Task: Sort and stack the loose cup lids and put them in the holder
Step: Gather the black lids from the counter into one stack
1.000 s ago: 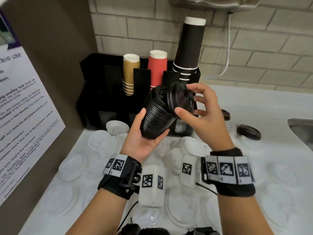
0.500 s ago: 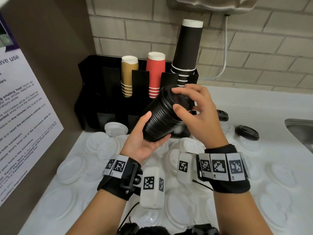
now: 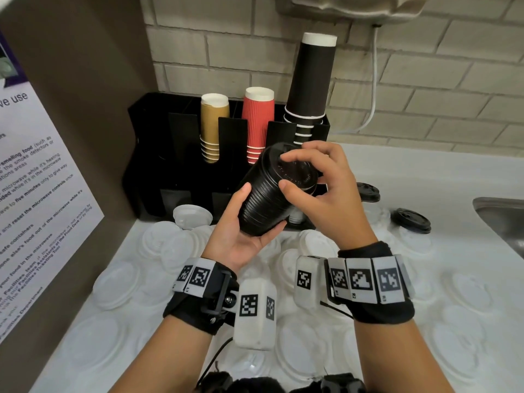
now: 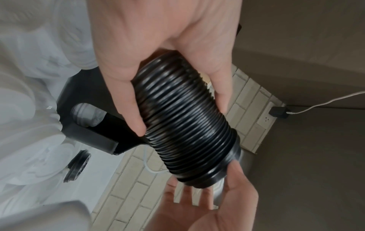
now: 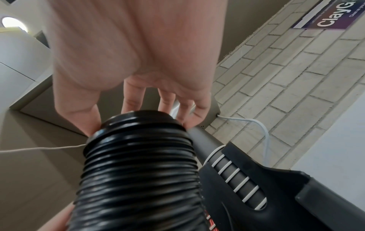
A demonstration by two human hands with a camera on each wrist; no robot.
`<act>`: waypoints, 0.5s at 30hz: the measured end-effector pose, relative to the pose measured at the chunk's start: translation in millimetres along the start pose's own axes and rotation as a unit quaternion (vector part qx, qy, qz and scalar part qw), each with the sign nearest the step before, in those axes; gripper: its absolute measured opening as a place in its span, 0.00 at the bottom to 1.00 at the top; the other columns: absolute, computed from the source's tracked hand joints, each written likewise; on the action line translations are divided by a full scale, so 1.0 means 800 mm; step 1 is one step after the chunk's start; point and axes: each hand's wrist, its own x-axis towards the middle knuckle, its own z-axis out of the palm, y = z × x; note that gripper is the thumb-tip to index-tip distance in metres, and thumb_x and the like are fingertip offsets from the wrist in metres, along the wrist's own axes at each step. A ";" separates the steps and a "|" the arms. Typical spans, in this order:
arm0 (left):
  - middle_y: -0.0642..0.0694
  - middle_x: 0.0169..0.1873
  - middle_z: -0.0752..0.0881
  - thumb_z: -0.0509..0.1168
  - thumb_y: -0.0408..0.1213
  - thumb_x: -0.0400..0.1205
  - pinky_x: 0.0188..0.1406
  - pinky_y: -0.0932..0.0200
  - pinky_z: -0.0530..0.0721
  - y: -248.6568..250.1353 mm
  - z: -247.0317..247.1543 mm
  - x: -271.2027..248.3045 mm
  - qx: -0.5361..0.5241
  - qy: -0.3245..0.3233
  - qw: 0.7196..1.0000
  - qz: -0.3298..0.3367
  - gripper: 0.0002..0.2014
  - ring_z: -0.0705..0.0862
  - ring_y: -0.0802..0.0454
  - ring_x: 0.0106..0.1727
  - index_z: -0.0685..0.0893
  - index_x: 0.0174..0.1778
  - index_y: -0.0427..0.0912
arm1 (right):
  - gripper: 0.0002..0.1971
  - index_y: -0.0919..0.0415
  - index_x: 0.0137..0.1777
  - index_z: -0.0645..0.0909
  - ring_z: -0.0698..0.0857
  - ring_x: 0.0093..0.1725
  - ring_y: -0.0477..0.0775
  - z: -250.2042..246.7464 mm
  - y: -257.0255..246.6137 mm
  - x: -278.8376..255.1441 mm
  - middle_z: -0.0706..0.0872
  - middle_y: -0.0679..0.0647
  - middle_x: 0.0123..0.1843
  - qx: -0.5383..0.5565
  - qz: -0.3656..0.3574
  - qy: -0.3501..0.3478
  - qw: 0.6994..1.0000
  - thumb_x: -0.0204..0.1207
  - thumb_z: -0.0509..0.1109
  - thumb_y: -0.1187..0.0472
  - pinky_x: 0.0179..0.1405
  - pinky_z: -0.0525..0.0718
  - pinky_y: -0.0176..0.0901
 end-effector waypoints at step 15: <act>0.39 0.56 0.90 0.80 0.52 0.62 0.49 0.47 0.89 0.001 0.003 -0.003 0.034 -0.001 0.999 -0.012 0.22 0.89 0.42 0.58 0.94 0.48 0.46 | 0.15 0.52 0.61 0.84 0.76 0.66 0.40 -0.006 0.006 -0.001 0.76 0.52 0.63 0.024 0.014 -0.011 1.000 0.75 0.73 0.63 0.64 0.78 0.37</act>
